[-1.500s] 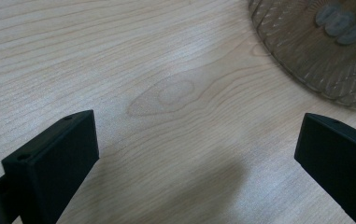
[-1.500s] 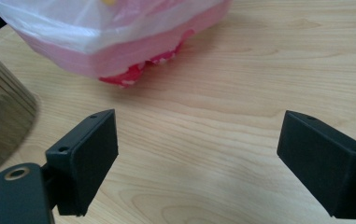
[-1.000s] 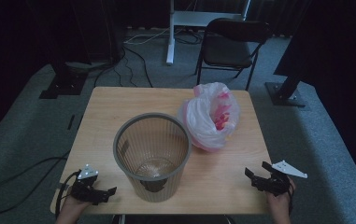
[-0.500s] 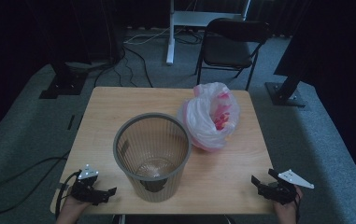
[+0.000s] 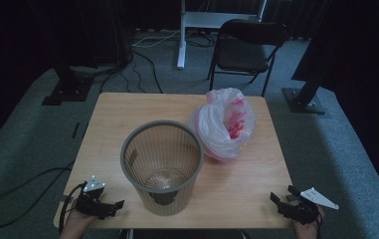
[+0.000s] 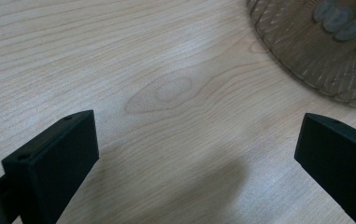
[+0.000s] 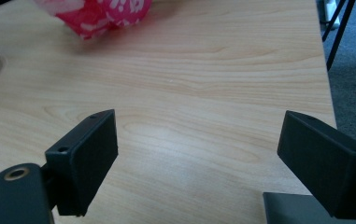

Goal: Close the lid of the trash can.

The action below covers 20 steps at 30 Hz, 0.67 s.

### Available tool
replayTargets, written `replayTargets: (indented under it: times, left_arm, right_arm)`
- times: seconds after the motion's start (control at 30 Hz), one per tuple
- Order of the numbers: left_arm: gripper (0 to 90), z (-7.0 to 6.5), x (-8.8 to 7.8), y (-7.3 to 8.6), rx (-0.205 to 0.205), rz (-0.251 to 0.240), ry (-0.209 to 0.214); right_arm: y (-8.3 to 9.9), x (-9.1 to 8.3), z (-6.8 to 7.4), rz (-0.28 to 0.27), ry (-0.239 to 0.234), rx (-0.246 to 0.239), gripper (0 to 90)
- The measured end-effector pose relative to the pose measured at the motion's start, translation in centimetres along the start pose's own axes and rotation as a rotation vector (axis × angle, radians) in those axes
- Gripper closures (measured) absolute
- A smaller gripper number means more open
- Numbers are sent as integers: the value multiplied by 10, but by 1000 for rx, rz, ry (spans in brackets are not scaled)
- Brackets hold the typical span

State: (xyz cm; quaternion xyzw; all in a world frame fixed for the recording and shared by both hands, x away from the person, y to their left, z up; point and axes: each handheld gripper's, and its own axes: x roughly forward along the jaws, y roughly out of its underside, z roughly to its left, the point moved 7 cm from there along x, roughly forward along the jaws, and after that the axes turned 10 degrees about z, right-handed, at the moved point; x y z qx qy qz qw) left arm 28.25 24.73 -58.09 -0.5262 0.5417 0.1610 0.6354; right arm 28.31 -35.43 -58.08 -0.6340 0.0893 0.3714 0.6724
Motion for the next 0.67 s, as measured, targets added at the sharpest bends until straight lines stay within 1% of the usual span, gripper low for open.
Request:
replayTargets:
  times: [0.1,0.27,0.37,0.57,0.67]
  left_arm:
    - [0,0,0,0,5,-1,0]
    - [0,0,0,1,4,3,3]
    - [0,-1,1,0,7,5,2]
    - [0,0,1,0,7,0,3]
    - [0,0,1,0,7,1,3]
  right_arm:
    - [1,0,-3,-8,1,17,116]
    - [0,2,-7,-13,34,16,117]
    - [0,2,-9,-22,38,26,116]
    - [1,5,-9,-4,45,26,116]
    - [1,5,-10,-4,49,29,116]
